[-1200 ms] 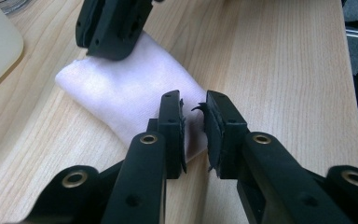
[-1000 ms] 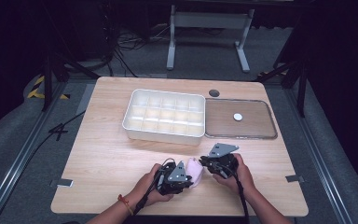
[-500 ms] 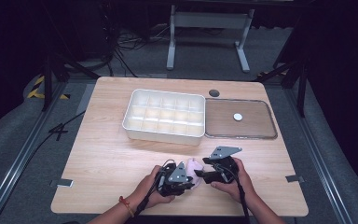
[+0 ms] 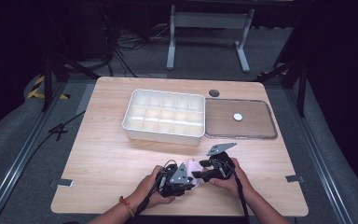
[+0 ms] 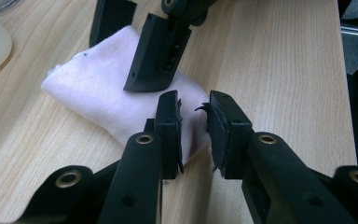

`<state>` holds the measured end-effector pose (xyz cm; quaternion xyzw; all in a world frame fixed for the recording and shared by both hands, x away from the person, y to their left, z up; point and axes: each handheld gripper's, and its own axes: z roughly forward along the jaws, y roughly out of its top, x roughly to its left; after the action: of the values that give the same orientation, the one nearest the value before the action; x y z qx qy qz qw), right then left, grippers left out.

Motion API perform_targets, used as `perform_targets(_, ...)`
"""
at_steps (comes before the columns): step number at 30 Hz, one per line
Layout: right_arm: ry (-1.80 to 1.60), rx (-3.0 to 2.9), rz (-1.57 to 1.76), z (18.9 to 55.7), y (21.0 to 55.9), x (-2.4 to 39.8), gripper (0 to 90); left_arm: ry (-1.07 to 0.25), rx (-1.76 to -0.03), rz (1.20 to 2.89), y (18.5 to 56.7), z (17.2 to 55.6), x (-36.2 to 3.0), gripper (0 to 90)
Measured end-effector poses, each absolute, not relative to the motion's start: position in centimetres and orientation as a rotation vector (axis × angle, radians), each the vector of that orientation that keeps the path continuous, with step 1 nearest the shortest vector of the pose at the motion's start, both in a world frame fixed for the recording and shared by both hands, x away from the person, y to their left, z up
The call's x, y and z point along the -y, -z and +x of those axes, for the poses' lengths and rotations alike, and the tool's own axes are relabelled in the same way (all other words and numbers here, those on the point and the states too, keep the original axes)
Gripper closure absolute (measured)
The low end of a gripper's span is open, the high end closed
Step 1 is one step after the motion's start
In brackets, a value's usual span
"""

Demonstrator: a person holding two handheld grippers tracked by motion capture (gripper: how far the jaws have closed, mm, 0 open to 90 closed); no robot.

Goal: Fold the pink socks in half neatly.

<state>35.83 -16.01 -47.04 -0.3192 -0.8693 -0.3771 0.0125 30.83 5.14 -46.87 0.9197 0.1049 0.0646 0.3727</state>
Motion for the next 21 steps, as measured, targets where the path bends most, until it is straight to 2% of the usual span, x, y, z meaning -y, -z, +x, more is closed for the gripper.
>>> perform_targets(8,1.169,2.641,-0.957,36.2,47.1,16.0,64.8,-0.164,-0.266,2.363,46.8,30.8,-5.1,73.3)
perform_targets(11,1.18,2.668,-0.948,35.9,46.9,15.9,69.5,-0.126,-0.275,2.375,46.2,30.8,-5.2,61.2)
perform_targets(14,1.193,2.688,-0.936,35.8,46.8,15.9,71.1,-0.132,-0.267,2.366,45.1,30.9,-6.1,55.9)
perform_targets(18,1.211,2.704,-0.924,35.7,46.7,16.0,71.8,-0.175,-0.313,2.361,44.2,31.2,-7.5,44.7)
perform_targets(19,1.211,2.704,-0.924,35.7,46.7,16.0,71.8,-0.191,-0.339,2.361,43.9,31.5,-8.2,44.7)
perform_targets(21,1.216,2.704,-0.918,35.5,46.6,16.0,71.9,-0.234,-0.391,2.356,43.6,31.9,-9.3,37.3)
